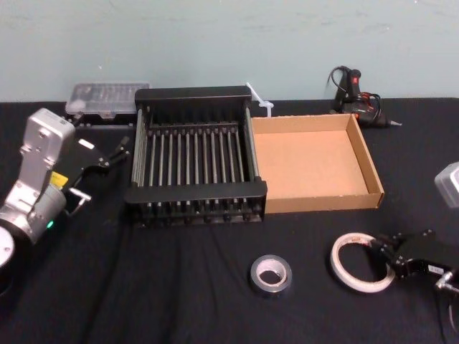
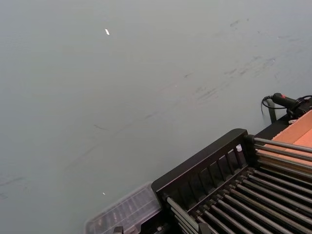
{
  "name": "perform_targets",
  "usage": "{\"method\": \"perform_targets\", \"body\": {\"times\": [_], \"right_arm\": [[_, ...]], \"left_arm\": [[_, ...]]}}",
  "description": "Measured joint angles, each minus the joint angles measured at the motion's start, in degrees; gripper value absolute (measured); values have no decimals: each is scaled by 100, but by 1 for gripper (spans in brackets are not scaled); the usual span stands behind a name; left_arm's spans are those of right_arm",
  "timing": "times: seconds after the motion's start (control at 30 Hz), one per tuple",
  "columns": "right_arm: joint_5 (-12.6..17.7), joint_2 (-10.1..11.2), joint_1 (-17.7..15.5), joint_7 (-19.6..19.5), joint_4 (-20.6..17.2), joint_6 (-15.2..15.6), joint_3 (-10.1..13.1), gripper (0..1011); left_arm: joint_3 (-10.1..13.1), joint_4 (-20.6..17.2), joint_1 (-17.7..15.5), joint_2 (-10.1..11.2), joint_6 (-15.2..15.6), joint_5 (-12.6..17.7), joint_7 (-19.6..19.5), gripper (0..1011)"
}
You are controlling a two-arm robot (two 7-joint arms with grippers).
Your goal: Pick up the white tape and place it into the black box , Pick up the silver tape and place it into the brown box.
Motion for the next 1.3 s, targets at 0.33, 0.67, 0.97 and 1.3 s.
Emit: {"method": "perform_targets", "body": {"times": [0.33, 0.67, 0.97, 1.3], "right_arm": [[216, -38, 112, -130, -79, -40, 208, 96], [86, -224, 507, -314, 55, -156, 155, 95], [-156, -445, 941, -338, 278, -253, 9, 95], [-432, -765, 1473, -253, 566, -320, -242, 95]], "left_arm": [[0, 0, 0, 0, 0, 0, 0, 1001], [1, 0, 0, 0, 0, 0, 0, 1001], [0, 0, 0, 0, 0, 0, 0, 1001], [1, 0, 0, 0, 0, 0, 0, 1001]]}}
